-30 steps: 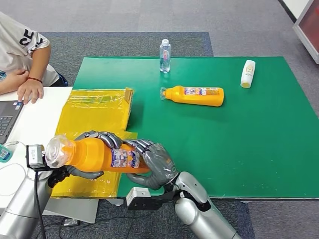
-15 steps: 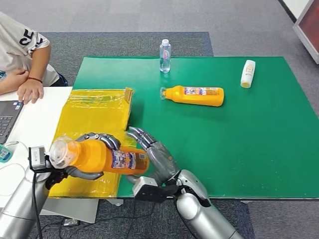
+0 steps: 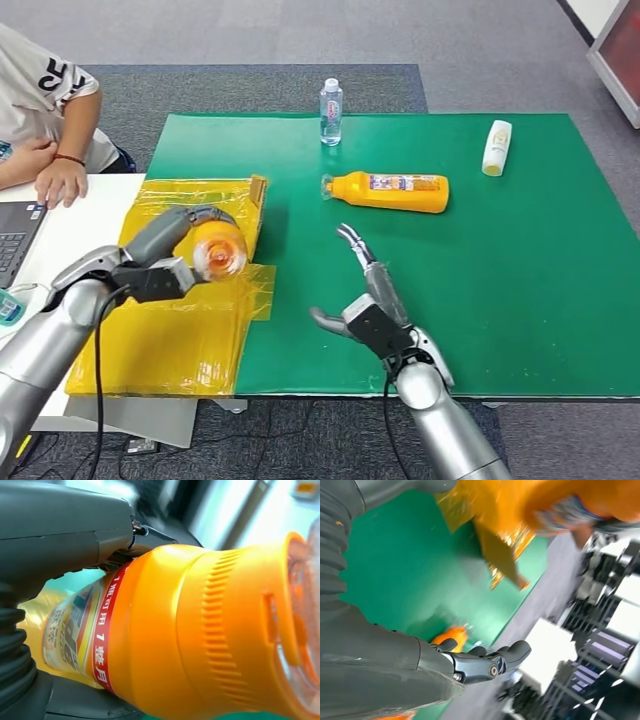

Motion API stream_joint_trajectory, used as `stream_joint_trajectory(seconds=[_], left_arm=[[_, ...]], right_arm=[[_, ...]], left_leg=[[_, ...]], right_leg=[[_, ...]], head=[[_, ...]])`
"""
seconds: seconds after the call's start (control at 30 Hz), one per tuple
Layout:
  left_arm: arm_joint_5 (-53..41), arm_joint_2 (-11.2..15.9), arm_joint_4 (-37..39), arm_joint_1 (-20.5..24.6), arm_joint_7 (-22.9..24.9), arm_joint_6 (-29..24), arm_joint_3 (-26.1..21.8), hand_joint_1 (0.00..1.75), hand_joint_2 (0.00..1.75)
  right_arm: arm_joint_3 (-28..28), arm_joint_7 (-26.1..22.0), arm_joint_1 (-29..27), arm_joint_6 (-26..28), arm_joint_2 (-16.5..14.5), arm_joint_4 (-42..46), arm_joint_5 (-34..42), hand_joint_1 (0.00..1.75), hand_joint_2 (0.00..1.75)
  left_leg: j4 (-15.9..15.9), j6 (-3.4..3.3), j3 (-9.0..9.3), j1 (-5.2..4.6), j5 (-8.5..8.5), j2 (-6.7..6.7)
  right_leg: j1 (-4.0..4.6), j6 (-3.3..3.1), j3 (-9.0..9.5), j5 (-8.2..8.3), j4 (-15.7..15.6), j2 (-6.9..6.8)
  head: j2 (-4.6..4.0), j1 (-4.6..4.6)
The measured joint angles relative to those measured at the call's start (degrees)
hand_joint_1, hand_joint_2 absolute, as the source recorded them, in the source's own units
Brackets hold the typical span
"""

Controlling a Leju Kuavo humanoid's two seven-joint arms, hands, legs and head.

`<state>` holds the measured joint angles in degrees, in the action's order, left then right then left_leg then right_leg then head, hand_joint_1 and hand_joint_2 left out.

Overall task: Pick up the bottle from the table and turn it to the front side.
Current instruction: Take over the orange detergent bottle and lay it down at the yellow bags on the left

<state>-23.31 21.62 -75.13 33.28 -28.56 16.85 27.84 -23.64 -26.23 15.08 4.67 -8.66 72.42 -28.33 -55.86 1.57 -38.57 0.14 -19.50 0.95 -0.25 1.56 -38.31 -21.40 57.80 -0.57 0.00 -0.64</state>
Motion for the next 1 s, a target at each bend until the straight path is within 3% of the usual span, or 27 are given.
stream_joint_trajectory(seconds=[0.3, 0.47, 0.6, 0.77, 0.87, 1.0], left_arm=[[-10.4, -2.7, 2.2, 10.0, 9.2, -5.2, 4.7, 1.75, 1.75], [-13.6, -5.1, 7.4, 16.6, 13.4, -2.2, 7.5, 1.75, 1.75], [-12.0, -5.8, 15.8, 22.8, 13.4, 7.6, 11.2, 1.75, 1.75], [-4.1, -5.9, 30.1, 34.3, 8.9, 31.8, 21.2, 1.75, 1.75], [5.8, -4.7, 35.2, 39.6, 10.8, 43.7, 27.6, 1.75, 1.75], [18.6, -1.6, 37.2, 43.5, 16.4, 47.1, 35.6, 1.75, 1.75]], right_arm=[[6.3, 0.0, -2.3, -0.8, -1.1, 0.4, -0.8, 0.0, 1.75], [10.3, -0.1, -3.7, -0.1, -1.8, 2.0, 1.0, 0.0, 1.75], [14.4, -0.4, -3.9, -0.6, -1.8, 3.1, 2.2, 0.0, 1.75], [17.0, -1.9, -2.1, -2.1, -1.9, 2.3, 3.1, 0.0, 1.75], [17.1, -2.6, -0.3, -2.3, -2.0, 0.8, 3.8, 0.0, 1.75], [16.5, -2.7, 1.0, -1.8, -2.3, -0.6, 4.5, 0.0, 1.75]], left_leg=[[0.0, 0.03, -0.17, -0.01, 0.03, 0.03], [0.0, 0.03, -0.17, -0.02, 0.03, 0.05], [0.0, 0.06, -0.18, -0.02, 0.07, 0.13], [0.0, 0.09, -0.17, -0.03, 0.12, 0.27], [0.0, 0.11, -0.16, -0.03, 0.13, 0.29], [0.0, 0.12, -0.14, -0.02, 0.14, 0.29]], right_leg=[[-0.01, 0.01, -0.21, 0.04, 0.0, 0.02], [-0.02, 0.0, -0.2, 0.06, 0.0, 0.05], [-0.03, -0.02, -0.25, 0.14, 0.0, 0.13], [-0.02, -0.08, -0.25, 0.23, 0.0, 0.3], [-0.02, -0.09, -0.25, 0.24, 0.0, 0.33], [0.0, -0.12, -0.24, 0.21, 0.1, 0.32]], head=[[0.0, -0.01], [0.0, 0.0], [0.0, -0.01], [0.0, 0.01], [0.0, 0.01], [0.0, -0.02]])
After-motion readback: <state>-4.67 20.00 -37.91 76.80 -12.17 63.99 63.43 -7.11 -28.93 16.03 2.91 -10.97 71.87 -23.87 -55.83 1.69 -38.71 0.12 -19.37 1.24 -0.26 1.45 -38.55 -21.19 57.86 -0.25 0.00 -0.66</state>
